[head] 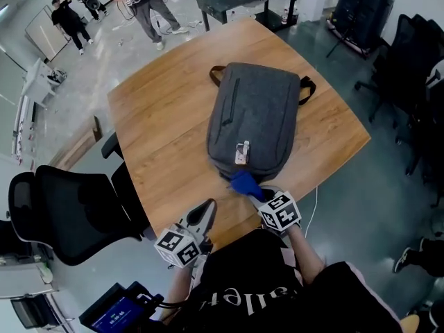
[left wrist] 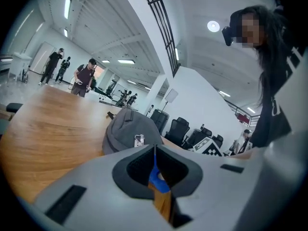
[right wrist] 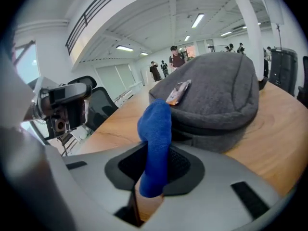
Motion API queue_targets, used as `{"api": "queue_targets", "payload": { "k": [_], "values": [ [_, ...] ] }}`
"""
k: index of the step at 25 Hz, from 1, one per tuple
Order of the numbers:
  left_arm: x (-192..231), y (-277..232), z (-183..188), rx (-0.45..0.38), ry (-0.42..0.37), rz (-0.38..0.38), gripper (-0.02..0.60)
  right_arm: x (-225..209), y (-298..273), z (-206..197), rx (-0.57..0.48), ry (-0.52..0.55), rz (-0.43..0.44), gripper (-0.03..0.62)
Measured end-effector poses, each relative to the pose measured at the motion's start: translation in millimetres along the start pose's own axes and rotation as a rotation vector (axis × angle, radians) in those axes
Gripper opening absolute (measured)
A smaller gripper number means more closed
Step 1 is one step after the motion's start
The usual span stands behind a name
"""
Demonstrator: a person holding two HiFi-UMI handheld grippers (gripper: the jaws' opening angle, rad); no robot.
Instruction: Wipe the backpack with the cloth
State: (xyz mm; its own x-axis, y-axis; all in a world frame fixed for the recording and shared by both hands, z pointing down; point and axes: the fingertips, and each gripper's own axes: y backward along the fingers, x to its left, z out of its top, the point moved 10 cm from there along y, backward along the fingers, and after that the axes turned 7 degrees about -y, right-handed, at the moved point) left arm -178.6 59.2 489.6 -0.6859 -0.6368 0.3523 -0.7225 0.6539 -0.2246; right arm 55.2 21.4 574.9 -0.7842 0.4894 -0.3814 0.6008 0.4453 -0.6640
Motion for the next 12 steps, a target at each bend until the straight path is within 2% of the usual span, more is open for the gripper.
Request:
{"api": "queue_targets", "payload": {
  "k": [6,12],
  "values": [
    [6,-26,14,0.033,-0.025,-0.126,0.002,-19,28,-12,-0.030,-0.104,-0.114,0.087],
    [10,-29,14,0.056,-0.020,-0.185,0.002,-32,50,-30,-0.028,-0.172,-0.216,0.087]
  ]
}}
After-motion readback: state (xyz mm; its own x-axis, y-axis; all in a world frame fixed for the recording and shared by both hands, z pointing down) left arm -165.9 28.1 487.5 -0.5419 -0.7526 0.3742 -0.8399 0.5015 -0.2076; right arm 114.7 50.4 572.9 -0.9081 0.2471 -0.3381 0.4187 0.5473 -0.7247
